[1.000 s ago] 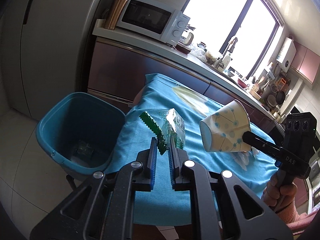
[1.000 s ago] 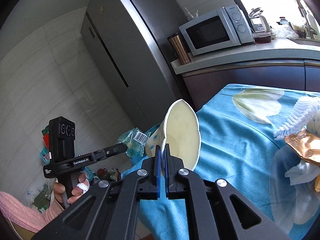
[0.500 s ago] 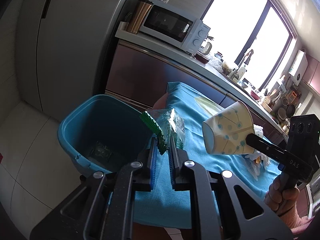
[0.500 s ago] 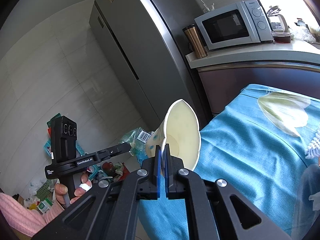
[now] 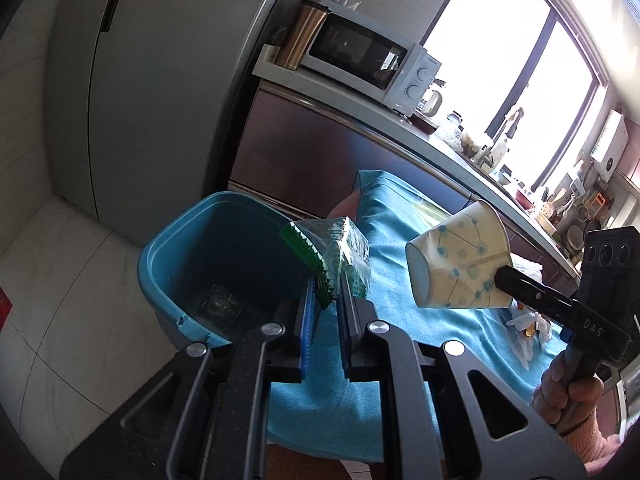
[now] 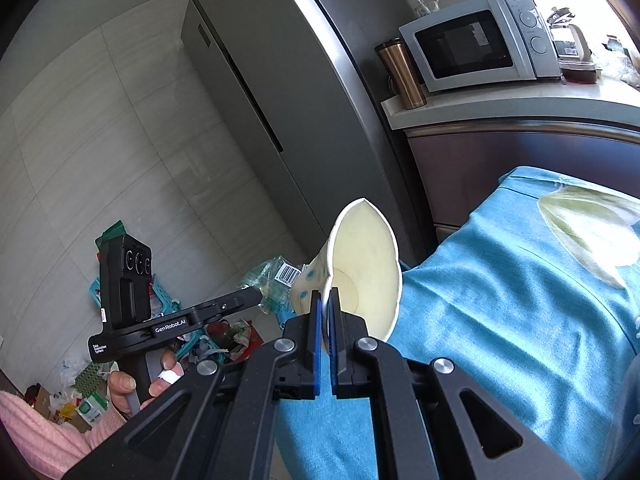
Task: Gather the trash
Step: 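Carry the wrapper and paper cup over the teal bin with both tools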
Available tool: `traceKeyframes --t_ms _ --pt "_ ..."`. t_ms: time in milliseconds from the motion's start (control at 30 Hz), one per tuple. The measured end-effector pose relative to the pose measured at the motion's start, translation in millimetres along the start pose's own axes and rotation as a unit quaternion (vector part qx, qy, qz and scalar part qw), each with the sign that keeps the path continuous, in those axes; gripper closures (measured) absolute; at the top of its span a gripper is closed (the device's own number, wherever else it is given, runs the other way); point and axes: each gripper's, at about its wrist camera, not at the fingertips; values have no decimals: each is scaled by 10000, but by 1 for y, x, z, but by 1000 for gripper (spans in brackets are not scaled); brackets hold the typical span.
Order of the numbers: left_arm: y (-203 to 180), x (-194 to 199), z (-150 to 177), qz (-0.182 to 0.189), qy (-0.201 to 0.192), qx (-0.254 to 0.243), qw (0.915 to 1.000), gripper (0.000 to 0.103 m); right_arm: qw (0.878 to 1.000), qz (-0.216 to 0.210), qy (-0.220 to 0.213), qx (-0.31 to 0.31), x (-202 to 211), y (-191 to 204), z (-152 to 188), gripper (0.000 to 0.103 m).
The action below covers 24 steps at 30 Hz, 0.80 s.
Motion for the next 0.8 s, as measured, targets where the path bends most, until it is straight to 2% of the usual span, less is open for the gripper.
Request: traceKeyframes --t_ms 467,800 --pt "31 -31 4 -499 256 103 9984 89 9995 14 323 -42 -46 0 -11 100" --pt "46 -61 9 -772 472 93 9959 86 9969 306 702 183 -98 3 -11 100"
Point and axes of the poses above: each gripper's, at about its wrist camera, not at the fingertips, and x roughly against the way its jaws point, y to its left, z to its underside, and after that the axes turned 11 degrees about -y, right-handed
